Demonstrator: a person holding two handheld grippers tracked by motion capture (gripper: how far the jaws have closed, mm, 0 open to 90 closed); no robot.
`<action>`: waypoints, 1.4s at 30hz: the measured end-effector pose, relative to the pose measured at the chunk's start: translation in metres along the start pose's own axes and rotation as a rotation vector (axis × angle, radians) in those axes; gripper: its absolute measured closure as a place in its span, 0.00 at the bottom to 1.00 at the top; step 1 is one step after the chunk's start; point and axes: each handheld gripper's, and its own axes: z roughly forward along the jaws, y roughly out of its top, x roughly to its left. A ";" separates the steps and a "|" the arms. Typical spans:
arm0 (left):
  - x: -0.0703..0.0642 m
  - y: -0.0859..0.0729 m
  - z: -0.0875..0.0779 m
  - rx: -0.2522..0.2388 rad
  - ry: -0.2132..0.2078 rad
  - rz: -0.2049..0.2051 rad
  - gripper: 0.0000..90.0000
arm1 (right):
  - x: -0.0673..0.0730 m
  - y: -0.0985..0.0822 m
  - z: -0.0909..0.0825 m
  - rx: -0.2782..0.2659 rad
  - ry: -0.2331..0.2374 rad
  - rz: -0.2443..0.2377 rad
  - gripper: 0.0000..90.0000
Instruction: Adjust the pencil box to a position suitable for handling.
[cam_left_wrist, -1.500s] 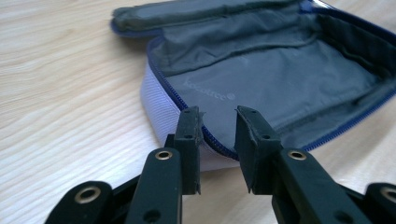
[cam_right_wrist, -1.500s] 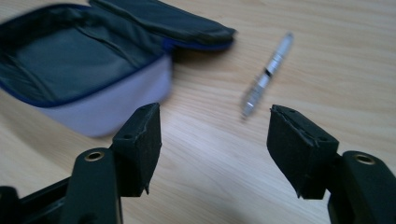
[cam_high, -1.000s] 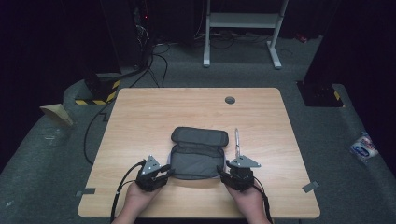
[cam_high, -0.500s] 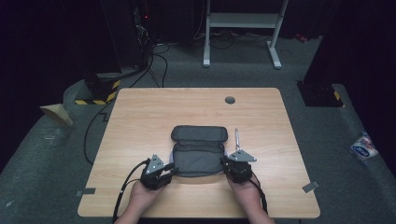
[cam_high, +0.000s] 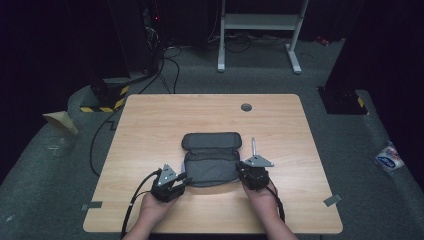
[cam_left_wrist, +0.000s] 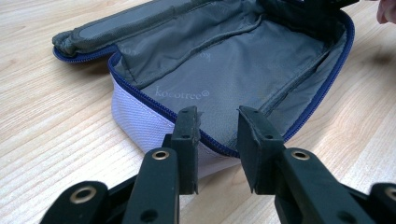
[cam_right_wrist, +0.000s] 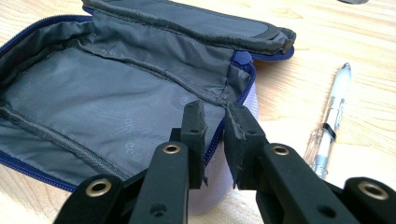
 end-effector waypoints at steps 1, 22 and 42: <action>0.000 0.000 0.000 0.000 0.000 -0.002 0.76 | 0.001 -0.001 0.000 0.006 -0.001 0.003 0.86; 0.012 0.005 -0.034 -0.082 0.098 0.032 0.68 | -0.001 0.000 -0.019 -0.080 0.020 -0.024 0.70; 0.075 -0.036 -0.042 0.066 0.248 -0.115 0.59 | -0.009 -0.012 -0.035 -0.109 -0.004 -0.019 0.66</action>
